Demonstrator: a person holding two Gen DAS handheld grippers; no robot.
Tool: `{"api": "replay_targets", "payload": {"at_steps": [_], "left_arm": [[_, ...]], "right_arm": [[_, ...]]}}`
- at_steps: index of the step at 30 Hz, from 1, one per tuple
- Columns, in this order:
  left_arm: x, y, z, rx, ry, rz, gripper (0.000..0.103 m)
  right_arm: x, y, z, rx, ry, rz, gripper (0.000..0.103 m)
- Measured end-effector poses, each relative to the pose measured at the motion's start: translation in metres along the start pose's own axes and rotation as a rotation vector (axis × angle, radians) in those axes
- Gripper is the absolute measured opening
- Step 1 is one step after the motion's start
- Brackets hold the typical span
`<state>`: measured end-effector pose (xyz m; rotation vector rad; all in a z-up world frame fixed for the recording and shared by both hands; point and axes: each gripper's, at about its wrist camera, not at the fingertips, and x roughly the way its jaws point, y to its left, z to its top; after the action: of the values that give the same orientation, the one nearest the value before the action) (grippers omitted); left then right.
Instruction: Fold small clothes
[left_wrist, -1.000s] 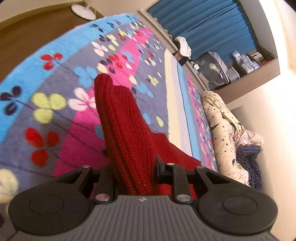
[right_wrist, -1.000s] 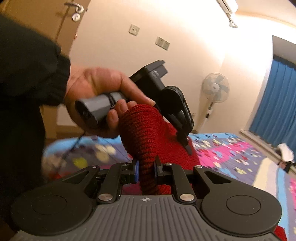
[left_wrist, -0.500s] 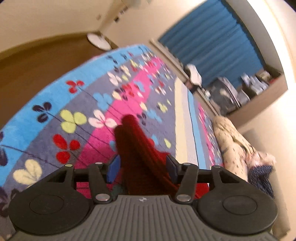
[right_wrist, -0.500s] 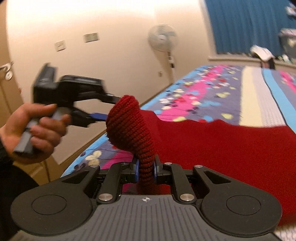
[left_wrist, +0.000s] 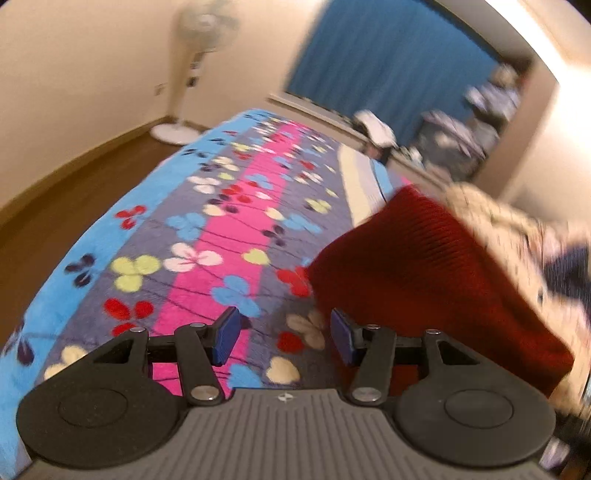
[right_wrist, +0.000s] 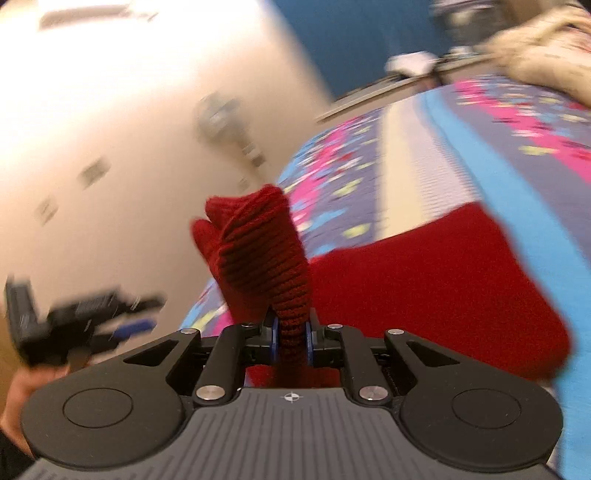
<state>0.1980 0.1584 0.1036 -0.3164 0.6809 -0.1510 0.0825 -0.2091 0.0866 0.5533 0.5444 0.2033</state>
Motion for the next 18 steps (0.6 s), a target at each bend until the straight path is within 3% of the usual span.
{"api": "replay_targets", "payload": {"at_steps": [3,6,8,10,13,18], "left_arm": [[0.011,-0.024,-0.010,0.120,0.040,-0.020,0.059],[0.024,-0.048,-0.024,0.236,0.076,-0.027,0.059],[0.037,-0.062,-0.034,0.321,0.094,0.014,0.059],[0.051,-0.068,-0.043,0.377,0.122,0.073,0.059],[0.066,-0.075,-0.049,0.407,0.147,0.104,0.059],[0.073,-0.079,-0.047,0.405,0.151,0.103,0.059]], "right_arm": [[-0.011,-0.049,-0.006,0.116,-0.011,-0.159,0.013],[-0.003,-0.097,-0.021,0.302,0.092,-0.259,0.015],[-0.002,-0.116,-0.026,0.415,0.098,-0.223,0.020],[0.000,-0.114,-0.019,0.399,0.079,-0.185,0.026],[0.003,-0.111,-0.010,0.352,0.056,-0.154,0.047],[0.005,-0.131,-0.003,0.422,0.067,-0.164,0.051]]}}
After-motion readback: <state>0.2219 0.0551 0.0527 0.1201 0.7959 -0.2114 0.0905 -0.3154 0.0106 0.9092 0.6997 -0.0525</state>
